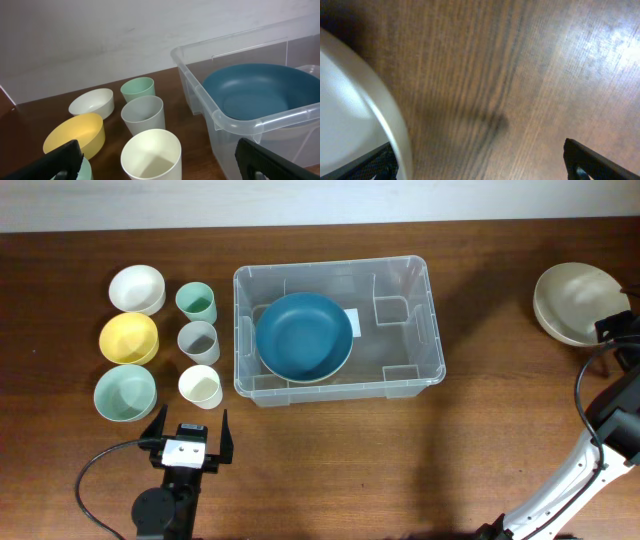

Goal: Pack container
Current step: 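Grasp the cream bowl rim and lift it with the right gripper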

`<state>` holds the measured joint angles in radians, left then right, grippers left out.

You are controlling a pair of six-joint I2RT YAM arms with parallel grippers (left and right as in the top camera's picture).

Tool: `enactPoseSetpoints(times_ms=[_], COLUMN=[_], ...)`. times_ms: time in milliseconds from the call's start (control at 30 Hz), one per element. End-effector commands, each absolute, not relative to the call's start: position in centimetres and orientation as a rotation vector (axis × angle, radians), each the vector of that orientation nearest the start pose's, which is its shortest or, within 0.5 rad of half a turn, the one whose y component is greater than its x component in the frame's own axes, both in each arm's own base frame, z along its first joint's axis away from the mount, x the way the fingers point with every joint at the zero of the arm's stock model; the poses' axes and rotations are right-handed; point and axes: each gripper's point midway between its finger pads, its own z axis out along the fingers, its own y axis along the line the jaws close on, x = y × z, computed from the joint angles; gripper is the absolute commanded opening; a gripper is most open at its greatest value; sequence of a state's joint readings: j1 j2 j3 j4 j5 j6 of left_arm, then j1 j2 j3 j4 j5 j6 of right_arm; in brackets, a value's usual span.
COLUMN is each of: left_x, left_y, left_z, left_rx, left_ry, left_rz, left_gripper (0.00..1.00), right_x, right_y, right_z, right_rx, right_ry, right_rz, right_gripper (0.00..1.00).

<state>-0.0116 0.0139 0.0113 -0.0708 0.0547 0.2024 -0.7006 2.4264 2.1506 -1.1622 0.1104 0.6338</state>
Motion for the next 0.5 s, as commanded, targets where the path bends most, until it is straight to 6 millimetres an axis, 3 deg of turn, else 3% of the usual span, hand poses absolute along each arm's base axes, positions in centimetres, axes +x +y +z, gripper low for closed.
enactPoseSetpoints(times_ms=[0, 167, 333, 467], left_x=[24.6, 24.6, 24.6, 24.6], left_y=[-1.0, -1.0, -1.0, -1.0], left_z=[15.8, 15.8, 15.8, 15.8], left_rx=[0.221, 0.221, 0.221, 0.221], left_ry=[1.632, 1.632, 1.632, 1.632], left_rz=[0.116, 0.116, 0.116, 0.116], left_gripper=[1.00, 1.00, 1.00, 1.00], right_x=[38.6, 40.1, 40.3, 40.5], right_y=[-32.8, -31.9, -31.6, -31.6], right_z=[2.5, 2.6, 2.4, 2.3], right_rx=[1.805, 1.758, 1.732, 1.724], right_ry=[2.411, 2.410, 2.427, 2.425], right_rz=[-0.046, 0.080, 0.102, 0.103], right_gripper=[0.99, 0.91, 0.91, 0.79])
